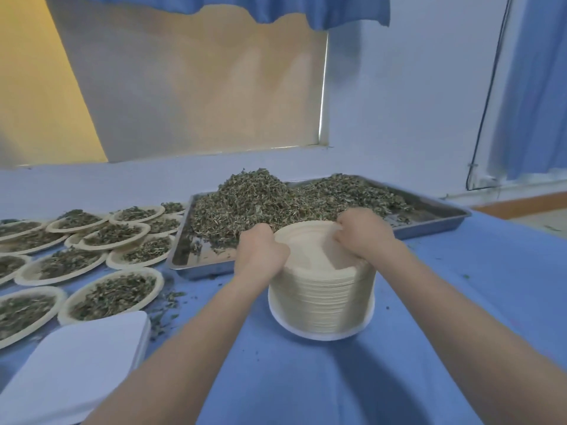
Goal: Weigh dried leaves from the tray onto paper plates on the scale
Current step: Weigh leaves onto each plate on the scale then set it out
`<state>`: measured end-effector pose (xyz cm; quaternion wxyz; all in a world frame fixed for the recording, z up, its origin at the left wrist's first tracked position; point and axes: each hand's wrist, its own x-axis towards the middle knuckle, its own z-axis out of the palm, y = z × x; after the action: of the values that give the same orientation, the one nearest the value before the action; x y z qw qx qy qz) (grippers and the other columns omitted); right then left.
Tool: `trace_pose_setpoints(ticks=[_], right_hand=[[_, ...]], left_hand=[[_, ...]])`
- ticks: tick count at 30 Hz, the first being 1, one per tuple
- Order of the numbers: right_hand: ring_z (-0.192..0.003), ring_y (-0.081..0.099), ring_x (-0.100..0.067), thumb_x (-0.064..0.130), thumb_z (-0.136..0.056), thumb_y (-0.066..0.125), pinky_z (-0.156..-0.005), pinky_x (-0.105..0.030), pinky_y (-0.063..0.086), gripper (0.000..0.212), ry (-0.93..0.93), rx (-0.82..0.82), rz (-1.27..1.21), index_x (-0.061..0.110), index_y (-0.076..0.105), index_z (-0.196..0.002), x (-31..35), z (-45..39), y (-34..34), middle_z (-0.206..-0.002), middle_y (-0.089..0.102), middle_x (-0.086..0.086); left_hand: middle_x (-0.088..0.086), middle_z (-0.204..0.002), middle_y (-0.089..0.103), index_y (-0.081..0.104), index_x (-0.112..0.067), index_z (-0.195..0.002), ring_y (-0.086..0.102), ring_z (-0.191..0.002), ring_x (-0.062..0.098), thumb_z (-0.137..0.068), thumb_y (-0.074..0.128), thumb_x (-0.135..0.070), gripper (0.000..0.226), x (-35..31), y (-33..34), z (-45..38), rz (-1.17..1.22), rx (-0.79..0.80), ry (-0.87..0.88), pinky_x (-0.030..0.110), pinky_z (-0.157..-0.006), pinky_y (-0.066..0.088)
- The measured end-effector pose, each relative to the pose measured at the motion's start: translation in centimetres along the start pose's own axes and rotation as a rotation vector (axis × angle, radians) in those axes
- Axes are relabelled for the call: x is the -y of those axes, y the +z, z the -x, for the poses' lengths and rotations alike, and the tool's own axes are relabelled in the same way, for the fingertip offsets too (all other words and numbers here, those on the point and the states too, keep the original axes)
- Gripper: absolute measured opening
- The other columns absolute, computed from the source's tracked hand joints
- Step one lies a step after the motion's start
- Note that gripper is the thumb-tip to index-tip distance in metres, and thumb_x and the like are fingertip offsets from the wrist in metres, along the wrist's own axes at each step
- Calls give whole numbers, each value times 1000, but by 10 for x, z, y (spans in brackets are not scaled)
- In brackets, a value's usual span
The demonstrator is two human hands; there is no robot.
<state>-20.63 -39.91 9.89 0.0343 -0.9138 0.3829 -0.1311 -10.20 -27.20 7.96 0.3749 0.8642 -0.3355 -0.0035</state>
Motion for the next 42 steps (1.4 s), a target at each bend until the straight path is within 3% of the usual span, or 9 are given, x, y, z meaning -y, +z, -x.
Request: trace_pose_setpoints(ticks=[5,8,13,17,23,26,31,37,42], right_hand=[[-60,47,-21,16,-90,63,-53,-27,38,23,39,46,-94,7,58,-70,-1,-12,-11,-64,49,-8],[-85,65,-26,15,-89,64,-72,-32,52,19,37,38,-119,2,70,-102,1,-16,-16,-96,68,-11],[-93,66,-27,12,-90,61,-84,-36,55,23,25,-12,-179,0,68,-108,4,-19,-24,-107,68,-14],[-99,65,-28,15,-91,60,-84,-36,53,26,-23,-47,-223,-2,68,-109,7,-20,-33,-110,68,-17],[-86,62,-30,14,-94,54,-67,-31,49,20,-94,-92,-248,0,68,-95,37,-23,-41,-95,67,-15],[-73,48,-24,14,-95,52,-54,-27,35,18,-137,-107,-238,6,59,-80,70,-24,-40,-79,54,-12],[-71,42,-23,13,-97,50,-55,-27,36,25,-274,-71,-240,10,50,-72,143,-17,-25,-71,45,-12],[-71,59,-26,9,-94,48,-59,-29,46,22,-406,37,-329,2,68,-97,229,12,28,-95,68,-14],[-68,51,-25,8,-93,48,-55,-26,38,19,-452,71,-207,8,58,-77,271,38,77,-77,57,-12]], left_hand=[[0,-55,22,22,-14,-56,17,-52,17,-68,40,8,31,-3,-4,-2,-66,8,62,24,-47,11],[1,-54,25,25,-13,-55,20,-50,17,-69,41,8,30,-4,-5,-5,-87,7,74,24,-44,13],[9,-66,50,49,-4,-67,41,-57,21,-73,46,3,10,-3,-12,-9,-61,-11,92,26,-46,29],[15,-91,65,65,2,-97,50,-71,23,-76,48,2,27,-4,-22,-15,-16,-67,116,29,-57,38],[5,-76,57,60,-5,-78,53,-66,23,-79,51,1,11,13,-56,-25,96,-143,24,31,-53,46],[2,-51,36,44,-11,-54,32,-50,18,-76,53,4,28,35,-83,-21,92,-208,6,18,-40,25],[5,-80,42,55,-13,-73,39,-71,16,-77,63,-1,15,87,-139,-5,143,-292,-61,29,-65,30],[6,-69,47,55,-12,-59,38,-60,17,-72,66,-3,20,167,-188,44,69,-384,-227,28,-58,29],[-7,-74,62,59,-23,-71,58,-70,10,-79,69,-12,17,224,-190,78,99,-407,-365,22,-57,41]])
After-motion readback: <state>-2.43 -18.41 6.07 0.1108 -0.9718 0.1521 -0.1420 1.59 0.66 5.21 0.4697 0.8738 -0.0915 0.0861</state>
